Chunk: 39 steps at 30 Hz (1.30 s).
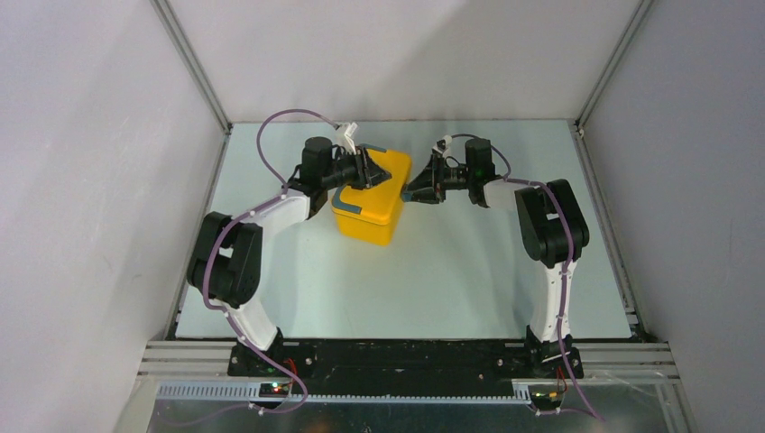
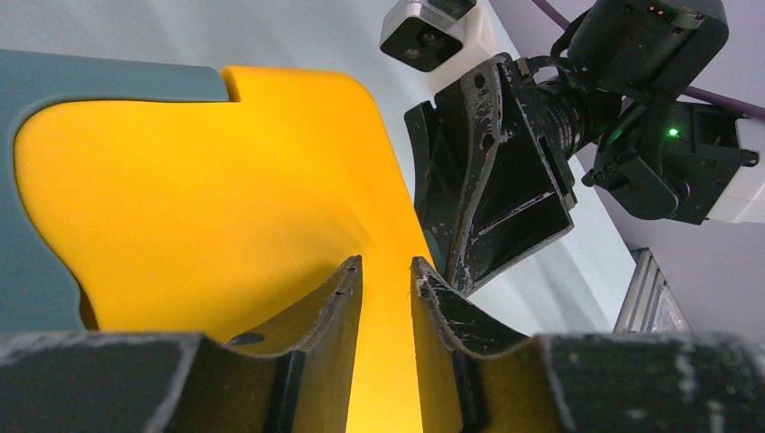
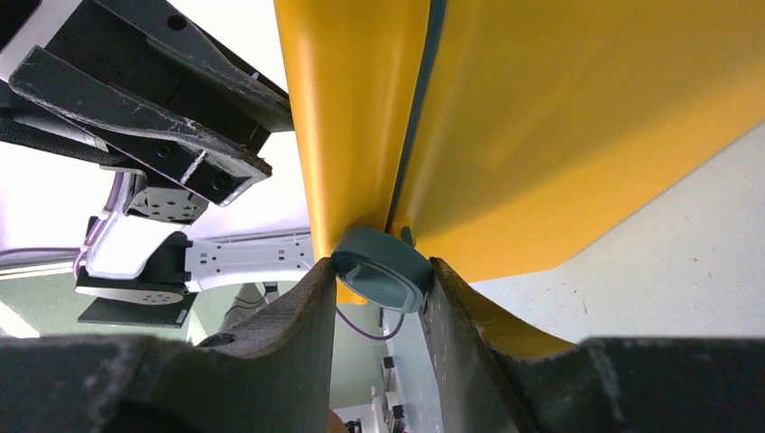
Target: Organize the medicine kit
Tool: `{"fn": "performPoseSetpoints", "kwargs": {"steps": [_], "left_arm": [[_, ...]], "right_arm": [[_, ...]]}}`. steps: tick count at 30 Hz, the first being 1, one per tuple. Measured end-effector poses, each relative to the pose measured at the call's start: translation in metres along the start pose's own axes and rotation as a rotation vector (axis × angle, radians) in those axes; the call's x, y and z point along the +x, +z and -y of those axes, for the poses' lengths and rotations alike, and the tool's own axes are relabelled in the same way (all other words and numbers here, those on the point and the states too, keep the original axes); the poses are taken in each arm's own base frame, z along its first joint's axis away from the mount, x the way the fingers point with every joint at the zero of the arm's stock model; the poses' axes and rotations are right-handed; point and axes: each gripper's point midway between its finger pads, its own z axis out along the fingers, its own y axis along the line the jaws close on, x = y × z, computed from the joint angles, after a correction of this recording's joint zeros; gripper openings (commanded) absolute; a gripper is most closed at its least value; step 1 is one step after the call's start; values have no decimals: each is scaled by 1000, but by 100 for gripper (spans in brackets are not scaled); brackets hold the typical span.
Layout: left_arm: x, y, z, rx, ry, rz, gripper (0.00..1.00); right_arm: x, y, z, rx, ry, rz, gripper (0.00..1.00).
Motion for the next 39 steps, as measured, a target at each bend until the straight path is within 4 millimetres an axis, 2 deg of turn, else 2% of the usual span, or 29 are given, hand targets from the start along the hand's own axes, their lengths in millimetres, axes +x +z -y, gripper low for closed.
{"fn": "performPoseSetpoints", "kwargs": {"steps": [7, 16, 21, 27, 28, 30, 31, 35, 39], "left_arm": [[0, 1, -1, 1, 0, 0, 35], [0, 2, 0, 9, 3, 1, 35], [0, 3, 0, 13, 3, 0, 35], [0, 3, 0, 13, 3, 0, 35], [0, 3, 0, 13, 3, 0, 35], [0, 3, 0, 13, 3, 0, 35], [0, 3, 0, 13, 3, 0, 35], [0, 3, 0, 13, 3, 0, 35], [0, 3, 0, 13, 3, 0, 35]], "right_arm": [[1, 2, 6, -3, 5, -12, 47], [1, 3, 15, -41, 13, -39, 73], [0, 3, 14, -61, -11, -38, 81], [5, -7, 8, -48, -52, -33, 91], [5, -10, 4, -45, -63, -30, 90], [7, -14, -3, -39, -93, -27, 81], [7, -17, -9, -35, -113, -23, 72], [8, -24, -21, -17, -168, -5, 54], [8, -26, -23, 2, -180, 5, 35]]}}
